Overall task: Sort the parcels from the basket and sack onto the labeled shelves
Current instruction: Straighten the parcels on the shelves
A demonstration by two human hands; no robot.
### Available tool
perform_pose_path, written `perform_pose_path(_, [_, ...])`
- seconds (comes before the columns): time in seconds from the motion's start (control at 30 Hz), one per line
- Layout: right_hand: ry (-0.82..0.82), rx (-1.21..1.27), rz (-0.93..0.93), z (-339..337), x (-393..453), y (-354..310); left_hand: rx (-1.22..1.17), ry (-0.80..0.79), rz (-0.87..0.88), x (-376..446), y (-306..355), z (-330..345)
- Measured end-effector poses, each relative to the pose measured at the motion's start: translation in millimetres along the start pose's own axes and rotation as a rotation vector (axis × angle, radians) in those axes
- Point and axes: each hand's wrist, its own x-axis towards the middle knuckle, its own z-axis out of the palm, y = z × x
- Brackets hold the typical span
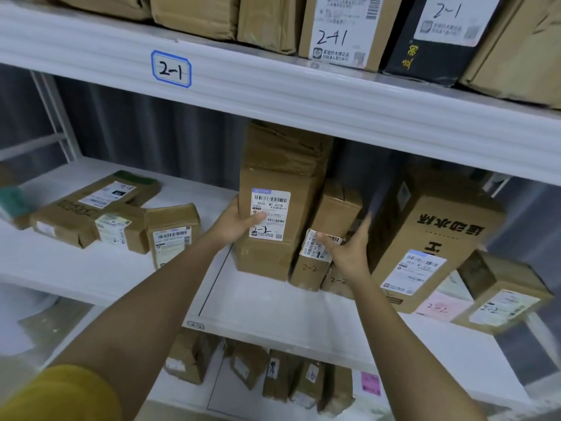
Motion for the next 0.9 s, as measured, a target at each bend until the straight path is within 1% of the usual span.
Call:
perform_pose_path(0.07, [0.172, -0.129, -0.023, 9, -21, -2, 0.067, 0.078, -0.028, -7, -4, 2])
perform_pose_path(0.13, [0.314, -0.214, -0.142, 22, -45, 0, 0.157, 0.182, -0.067, -19, -10, 5])
perform_pose_path(0.17, [0.344, -0.216, -0.214, 30, -55, 3, 0.183, 0.208, -0.070, -28, -13, 6])
perform_pose_path(0.2, [0.335, -0.207, -0.267, 40, -63, 8, 0.196, 0.220, -0.061, -37, -19, 6])
perform_pose_path(0.27, [0.243, -0.219, -0.366, 63, -77, 17, 0.241, 0.230, -0.034, -57, -33, 0])
perform_pose_path(0.33, [0.108, -0.240, -0.461, 89, -89, 26, 0.310, 0.243, -0.027, -76, -51, -14])
perform_pose_path(0.43, [-0.090, -0.272, -0.489, 126, -107, 32, 0.410, 0.276, -0.041, -102, -70, -45])
perform_pose_path(0.53, [-0.238, -0.322, -0.531, 161, -114, 24, 0.458, 0.337, -0.057, -116, -83, -87])
perform_pose_path(0.6, [-0.317, -0.413, -0.596, 187, -108, 13, 0.509, 0.373, -0.042, -114, -91, -122])
perform_pose_path(0.67, [-0.368, -0.582, -0.692, 214, -94, -4, 0.589, 0.375, -0.018, -104, -99, -159])
perform_pose_path(0.7, [-0.391, -0.689, -0.730, 227, -85, -14, 0.619, 0.375, -0.041, -96, -105, -177])
perform_pose_path(0.77, [-0.453, -0.882, -0.761, 247, -68, -39, 0.670, 0.363, -0.066, -76, -118, -212])
perform_pose_path(0.8, [-0.501, -0.955, -0.748, 256, -59, -52, 0.730, 0.337, -0.056, -63, -125, -226])
perform_pose_path(0.9, [-0.646, -1.086, -0.629, 282, -37, -82, 0.989, 0.150, -0.118, -35, -132, -256])
